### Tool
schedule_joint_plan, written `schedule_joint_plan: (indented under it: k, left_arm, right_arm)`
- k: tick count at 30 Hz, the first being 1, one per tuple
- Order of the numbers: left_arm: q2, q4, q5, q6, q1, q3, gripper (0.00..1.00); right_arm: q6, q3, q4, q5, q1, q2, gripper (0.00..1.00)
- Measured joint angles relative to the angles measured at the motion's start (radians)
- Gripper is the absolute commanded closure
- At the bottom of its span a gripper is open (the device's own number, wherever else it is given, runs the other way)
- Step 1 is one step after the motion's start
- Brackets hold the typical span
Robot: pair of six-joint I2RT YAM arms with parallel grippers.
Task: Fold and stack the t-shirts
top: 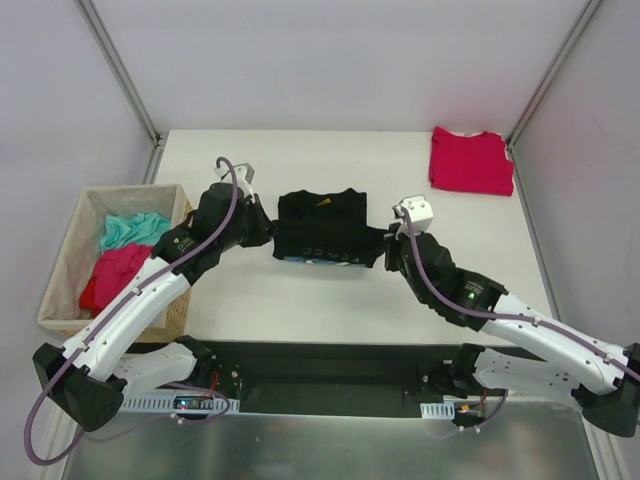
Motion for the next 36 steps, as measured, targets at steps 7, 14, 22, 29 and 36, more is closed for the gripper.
schedule_joint_plan:
  k: [7,14,22,29,36]
  left_arm:
    - [0.087,0.014,-0.017,0.020,0.003,0.040,1.00]
    - [0.169,0.016,-0.016,0.023,0.045,0.070,1.00]
    - [0.232,0.016,0.000,0.027,0.108,0.118,1.00]
    - [0.243,0.016,0.020,0.038,0.138,0.139,1.00]
    - [0.304,0.021,0.047,0.047,0.167,0.188,1.00]
  right_arm:
    - [-0.032,0.027,0.026,-0.099,-0.114,0.080,0.99]
    - [-0.031,0.057,0.060,-0.181,-0.194,0.195,0.99]
    - [-0.025,0.129,0.096,-0.262,-0.265,0.320,0.99]
    - [-0.023,0.197,0.103,-0.318,-0.309,0.375,0.99]
    - [-0.015,0.257,0.103,-0.364,-0.357,0.458,0.99]
